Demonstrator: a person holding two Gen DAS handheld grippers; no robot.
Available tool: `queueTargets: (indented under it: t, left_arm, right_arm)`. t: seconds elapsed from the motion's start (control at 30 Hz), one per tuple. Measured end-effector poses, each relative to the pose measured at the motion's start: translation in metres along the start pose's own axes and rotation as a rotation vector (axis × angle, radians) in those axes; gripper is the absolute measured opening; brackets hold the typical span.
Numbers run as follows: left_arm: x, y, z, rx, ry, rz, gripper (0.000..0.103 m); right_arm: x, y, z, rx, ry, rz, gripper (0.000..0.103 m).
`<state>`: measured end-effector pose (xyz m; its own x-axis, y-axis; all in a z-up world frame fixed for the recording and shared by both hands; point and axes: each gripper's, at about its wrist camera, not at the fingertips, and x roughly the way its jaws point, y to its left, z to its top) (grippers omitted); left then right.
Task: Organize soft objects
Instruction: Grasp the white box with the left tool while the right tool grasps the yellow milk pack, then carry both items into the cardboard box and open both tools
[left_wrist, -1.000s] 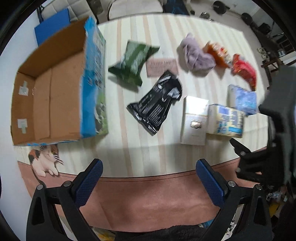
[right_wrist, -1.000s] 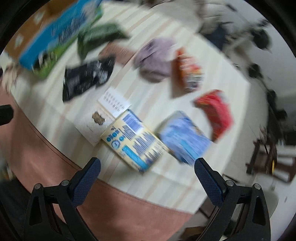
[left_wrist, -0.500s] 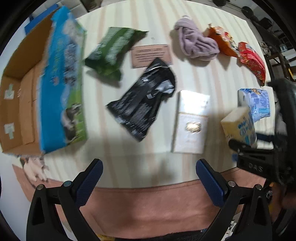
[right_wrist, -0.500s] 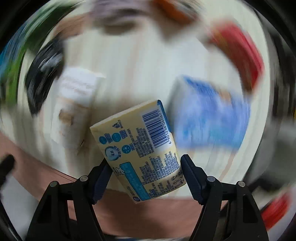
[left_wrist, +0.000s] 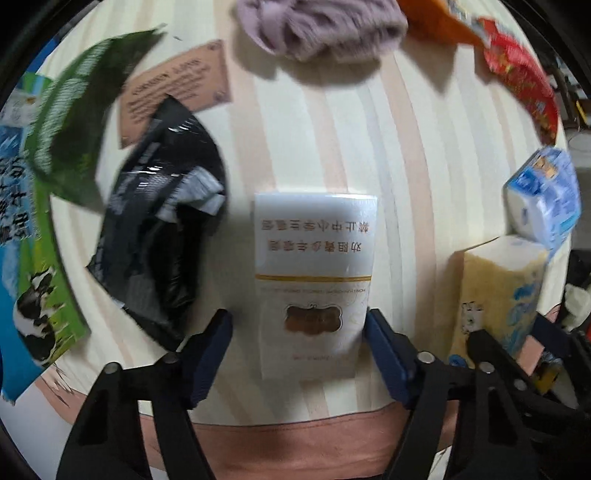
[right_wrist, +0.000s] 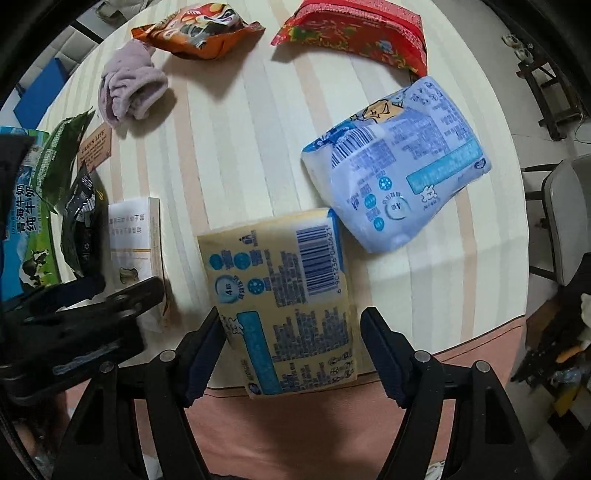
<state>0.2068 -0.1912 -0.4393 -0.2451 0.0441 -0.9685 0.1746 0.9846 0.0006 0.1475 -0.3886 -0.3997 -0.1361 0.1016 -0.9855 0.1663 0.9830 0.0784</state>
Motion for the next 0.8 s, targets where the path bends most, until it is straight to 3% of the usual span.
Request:
queueTargets:
  t: [0.1,0.17,0.4,0.5,0.6,0.8]
  left_arm:
    - [-0.001,-0.004,-0.001,0.023,-0.024,0.011,0.064]
    - [-0.004,-0.004,-0.002,0.023,-0.035,0.011,0.052]
    - [-0.013,-0.006,0.001,0.021,-0.059,0.022,0.051]
    - [-0.022,-0.007,-0.012,0.009,-0.078,0.04,0.051]
    - [-0.038,0.008,-0.026,-0.001,-0.101,0.018,0.051]
    - [-0.114,0.039,-0.072,-0.047,-0.226,-0.054,0.051]
  right_arm:
    - [0.008,0.0,0.006,0.011,0.011,-0.025,0.076]
    - [0.014,0.012,0.01,0.015,0.012,-0.046,0.072]
    - [0.032,0.028,0.012,0.014,0.025,-0.103,0.069]
    - [0.033,0.038,0.007,-0.003,0.013,-0.128,0.067]
    - [0.03,0.041,-0.003,0.017,0.018,-0.084,0.066]
    - [-0.009,0.042,-0.026,0.028,-0.052,0.021,0.066]
